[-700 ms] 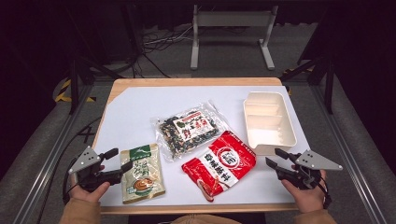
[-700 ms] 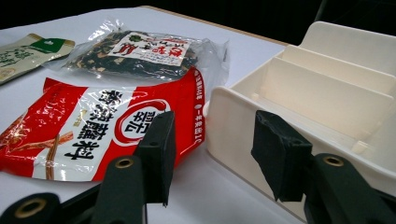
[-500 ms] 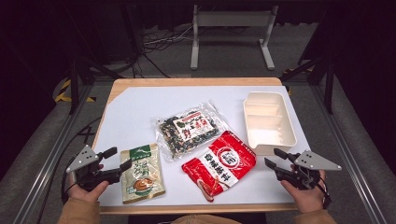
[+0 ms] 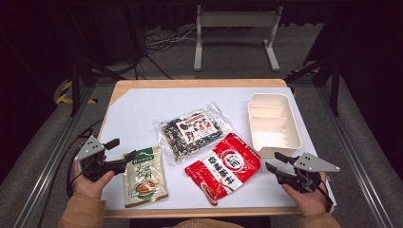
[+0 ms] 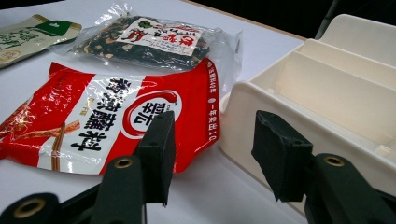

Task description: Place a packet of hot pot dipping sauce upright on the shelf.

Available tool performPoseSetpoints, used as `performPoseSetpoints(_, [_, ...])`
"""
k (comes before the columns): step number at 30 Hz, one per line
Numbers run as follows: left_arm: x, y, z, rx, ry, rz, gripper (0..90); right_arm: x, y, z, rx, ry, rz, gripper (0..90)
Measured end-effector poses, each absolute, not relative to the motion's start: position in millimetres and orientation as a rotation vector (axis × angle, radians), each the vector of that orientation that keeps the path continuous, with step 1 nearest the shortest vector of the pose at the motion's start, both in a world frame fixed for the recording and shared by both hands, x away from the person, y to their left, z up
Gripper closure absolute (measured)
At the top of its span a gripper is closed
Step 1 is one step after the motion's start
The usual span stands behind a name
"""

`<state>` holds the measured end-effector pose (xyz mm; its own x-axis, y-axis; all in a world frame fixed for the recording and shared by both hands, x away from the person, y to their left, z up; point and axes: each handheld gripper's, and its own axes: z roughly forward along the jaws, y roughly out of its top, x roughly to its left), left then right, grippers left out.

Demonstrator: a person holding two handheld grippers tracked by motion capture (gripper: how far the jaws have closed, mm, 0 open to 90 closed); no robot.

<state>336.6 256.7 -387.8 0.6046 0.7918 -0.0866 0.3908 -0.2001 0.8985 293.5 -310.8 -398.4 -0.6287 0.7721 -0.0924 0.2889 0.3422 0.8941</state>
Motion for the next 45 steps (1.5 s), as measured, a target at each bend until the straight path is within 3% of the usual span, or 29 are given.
performPoseSetpoints(7, [347.4,247.3,-380.7,1.843,0.946,0.506,21.4,294.5,-306.2,-399.7,0.917,2.115,1.256,47.4])
performPoseSetpoints(15, [363.1,253.2,-388.4,1.896,1.068,0.489,20.9,295.2,-309.1,-401.5,0.925,2.109,1.262,43.3])
performPoseSetpoints(22, [372.9,266.6,-397.1,1.926,1.19,0.427,21.0,296.9,-307.8,-404.2,0.925,2.133,1.259,42.6])
performPoseSetpoints(45, [390.8,277.7,-429.0,2.065,1.284,0.218,24.4,300.5,-304.0,-408.0,0.957,2.207,1.258,41.2])
